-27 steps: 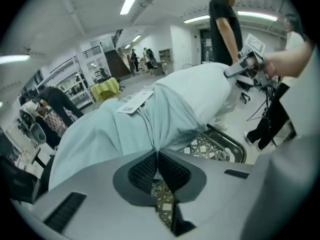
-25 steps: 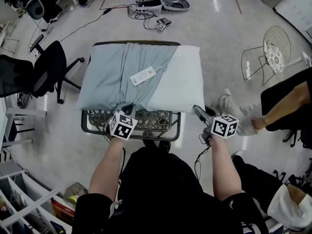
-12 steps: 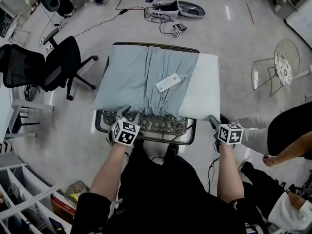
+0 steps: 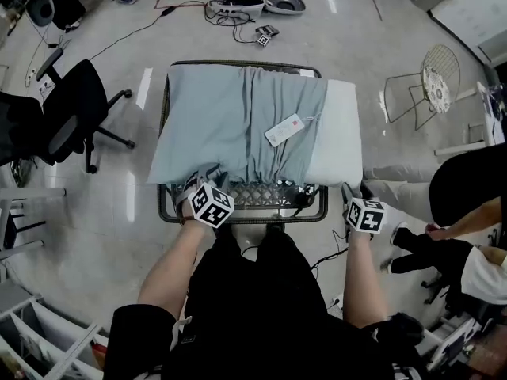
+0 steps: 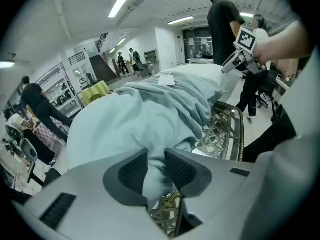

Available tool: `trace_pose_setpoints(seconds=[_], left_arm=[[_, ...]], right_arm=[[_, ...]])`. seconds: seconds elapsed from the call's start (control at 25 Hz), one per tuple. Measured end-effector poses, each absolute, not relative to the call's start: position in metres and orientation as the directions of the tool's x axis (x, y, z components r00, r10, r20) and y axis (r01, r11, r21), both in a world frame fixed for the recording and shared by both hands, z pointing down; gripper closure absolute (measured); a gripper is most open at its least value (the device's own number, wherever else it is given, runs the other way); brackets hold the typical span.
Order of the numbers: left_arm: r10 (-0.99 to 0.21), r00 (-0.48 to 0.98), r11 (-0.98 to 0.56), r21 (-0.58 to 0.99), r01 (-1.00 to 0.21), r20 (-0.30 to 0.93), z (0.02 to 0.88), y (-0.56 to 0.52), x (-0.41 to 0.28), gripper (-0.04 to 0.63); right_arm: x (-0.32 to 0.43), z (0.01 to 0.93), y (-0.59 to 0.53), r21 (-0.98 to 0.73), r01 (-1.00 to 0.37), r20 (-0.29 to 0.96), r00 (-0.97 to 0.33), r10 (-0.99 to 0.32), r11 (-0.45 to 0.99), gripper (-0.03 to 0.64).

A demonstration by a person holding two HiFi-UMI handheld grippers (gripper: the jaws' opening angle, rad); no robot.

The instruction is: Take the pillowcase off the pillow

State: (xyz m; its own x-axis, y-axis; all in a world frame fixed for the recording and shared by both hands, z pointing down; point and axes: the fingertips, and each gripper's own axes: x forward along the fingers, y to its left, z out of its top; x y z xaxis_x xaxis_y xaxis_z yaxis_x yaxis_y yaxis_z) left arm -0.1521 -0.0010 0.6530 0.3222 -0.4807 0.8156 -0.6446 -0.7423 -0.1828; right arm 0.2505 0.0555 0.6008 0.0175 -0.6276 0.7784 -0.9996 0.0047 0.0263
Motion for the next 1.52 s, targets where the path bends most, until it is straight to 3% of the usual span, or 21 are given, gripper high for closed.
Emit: trace_pose_setpoints(seconds=[0.12,0.32,0.44,0.64,0.84,1.0,1.24,1.52], left_arm=[[-0.453,0.338,-0.753,-0.151,-0.641,0.825,0.651,-0.003,-0.158,0.571],[-0.443,0.375,-0.663,-0.016,-0.749,0.814,0.639,0.0,-0.174,0.589],[-0.471,0.373,-0.581,0.037,-0.813,0.799,0.633,0.006,-0.195,0.589],[-0.489,0.332,-0.547,0.013,-0.837,0.807,0.633,0.004,-0.224,0.589],[-0.47,0.4,-0.555,0.089,-0.827,0.787,0.629,0.001,-0.23,0.589],[-0.497,0.432,-0.618,0.043,-0.785,0.753,0.602,-0.003,-0.219,0.584],[-0.535,0.543,-0.71,0.004,-0.704,0.647,0.537,-0.059,-0.188,0.583],[-0.486,0.608,-0.796,-0.031,-0.605,0.628,0.512,-0.126,-0.118,0.555]], right_arm=[[0.239,0.6,0.056,0.09,-0.995,0.778,0.037,-0.627,0.053,0.353],[0.195,0.608,0.035,0.11,-0.954,0.796,-0.083,-0.6,0.278,0.358],[0.173,0.642,0.032,0.106,-0.917,0.854,-0.114,-0.507,0.384,0.281],[0.192,0.66,0.024,0.081,-0.95,0.826,-0.106,-0.553,0.303,0.352],[0.191,0.656,0.028,0.06,-0.954,0.82,-0.12,-0.559,0.293,0.357],[0.188,0.638,0.033,0.054,-0.956,0.814,-0.125,-0.567,0.288,0.357],[0.197,0.585,0.01,-0.016,-0.994,0.718,-0.089,-0.69,0.112,0.365],[0.203,0.553,-0.04,-0.051,-0.994,0.665,-0.106,-0.739,0.096,0.365]])
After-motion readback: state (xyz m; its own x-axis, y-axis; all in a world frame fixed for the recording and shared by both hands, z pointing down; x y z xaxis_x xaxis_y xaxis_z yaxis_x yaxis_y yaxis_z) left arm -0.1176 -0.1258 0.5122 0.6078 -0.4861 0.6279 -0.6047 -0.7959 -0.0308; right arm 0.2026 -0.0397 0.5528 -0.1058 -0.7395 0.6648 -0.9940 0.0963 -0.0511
